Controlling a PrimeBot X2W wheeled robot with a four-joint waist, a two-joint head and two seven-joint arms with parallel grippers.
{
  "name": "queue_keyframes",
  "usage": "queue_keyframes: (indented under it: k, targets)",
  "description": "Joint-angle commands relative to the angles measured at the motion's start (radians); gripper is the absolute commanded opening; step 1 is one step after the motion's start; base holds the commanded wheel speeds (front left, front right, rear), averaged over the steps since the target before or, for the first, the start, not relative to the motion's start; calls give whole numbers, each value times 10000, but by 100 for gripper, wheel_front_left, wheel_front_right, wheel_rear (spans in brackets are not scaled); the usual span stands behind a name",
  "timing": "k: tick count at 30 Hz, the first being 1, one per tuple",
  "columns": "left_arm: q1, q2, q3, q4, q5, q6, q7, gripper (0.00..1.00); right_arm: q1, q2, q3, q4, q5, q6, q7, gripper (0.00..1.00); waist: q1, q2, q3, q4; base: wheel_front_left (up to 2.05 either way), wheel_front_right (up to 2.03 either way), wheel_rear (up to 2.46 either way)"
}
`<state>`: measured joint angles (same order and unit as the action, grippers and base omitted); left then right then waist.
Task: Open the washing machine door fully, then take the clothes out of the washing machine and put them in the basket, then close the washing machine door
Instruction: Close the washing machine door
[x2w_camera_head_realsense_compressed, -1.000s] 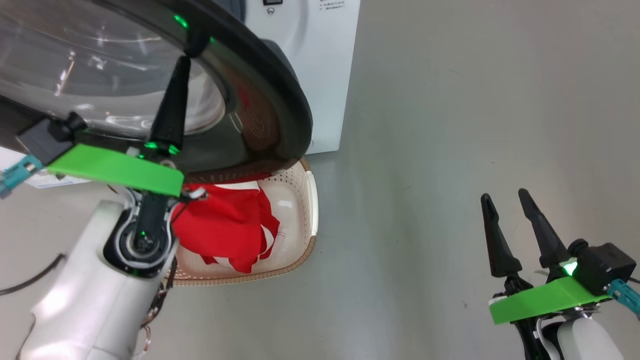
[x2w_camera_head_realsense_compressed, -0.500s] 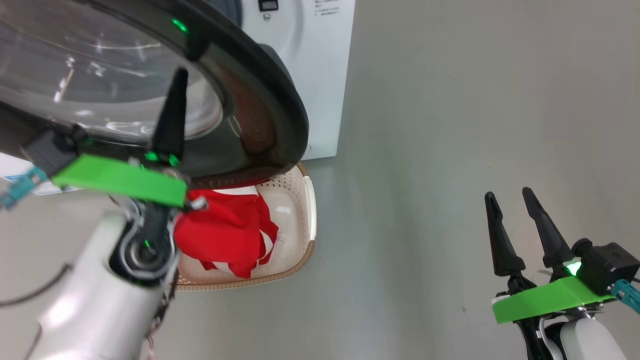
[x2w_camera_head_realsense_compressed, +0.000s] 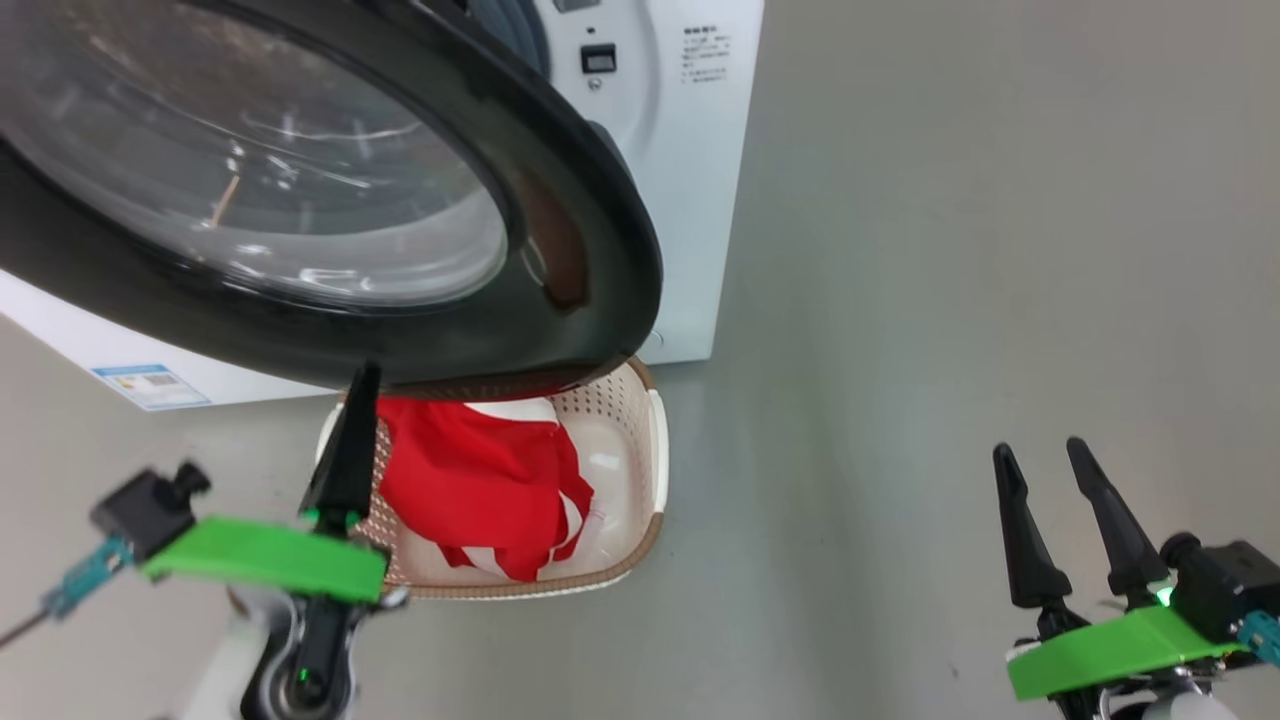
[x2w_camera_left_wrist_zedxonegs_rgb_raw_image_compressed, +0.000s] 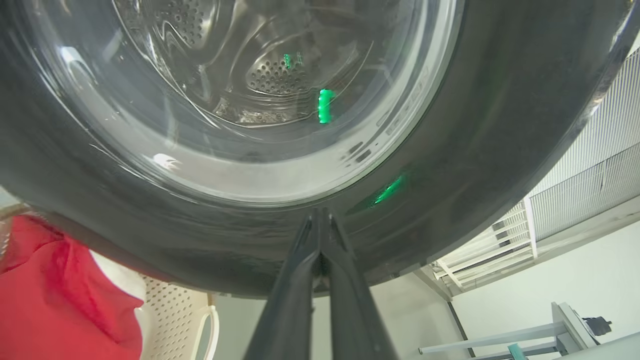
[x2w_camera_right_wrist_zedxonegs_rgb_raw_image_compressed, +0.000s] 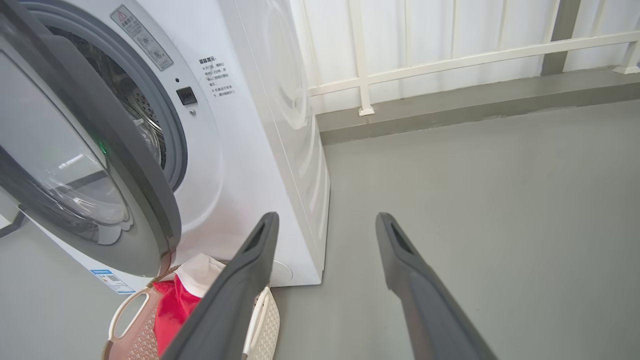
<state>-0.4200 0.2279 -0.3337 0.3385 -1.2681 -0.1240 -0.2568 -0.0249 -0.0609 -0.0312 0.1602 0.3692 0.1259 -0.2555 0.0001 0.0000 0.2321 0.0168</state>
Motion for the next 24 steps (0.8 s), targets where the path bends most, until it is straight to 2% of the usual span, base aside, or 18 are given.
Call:
queue_keyframes:
  k: [1, 5, 8, 13, 16, 19, 24]
  targets:
    - [162, 187, 516, -261, 188, -67, -48, 0, 87, -154, 149, -220, -40, 48, -63, 100, -1, 0, -215, 162, 0, 0, 0]
    - [959, 84, 1001, -342, 766, -67, -48, 0, 341, -180, 135, -208, -47, 48, -63, 100, -1, 0, -472, 245, 0, 0, 0]
    - [1513, 37, 1277, -445, 1288, -67, -48, 23, 486, -207, 121, -192, -47, 48, -63, 100, -1, 0, -628, 272, 0, 0, 0]
    - [2310, -51, 1745, -589, 2176, -67, -49, 48, 716, -229, 24, -223, -54, 48, -63, 100, -1, 0, -851, 337, 0, 0, 0]
    - [2677, -138, 1994, -624, 2815, -67, -49, 78, 929, -238, -97, -261, -61, 48, -63, 100, -1, 0, -1026, 443, 0, 0, 0]
    - [3015, -200, 2241, -680, 3559, -67, -49, 99, 1146, -233, -152, -285, -78, 48, -63, 100, -1, 0, -1180, 497, 0, 0, 0]
    - [3511, -229, 2778, -807, 4981, -67, -49, 100, 1406, -220, -171, -284, -86, 48, -63, 100, -1, 0, -1403, 504, 0, 0, 0]
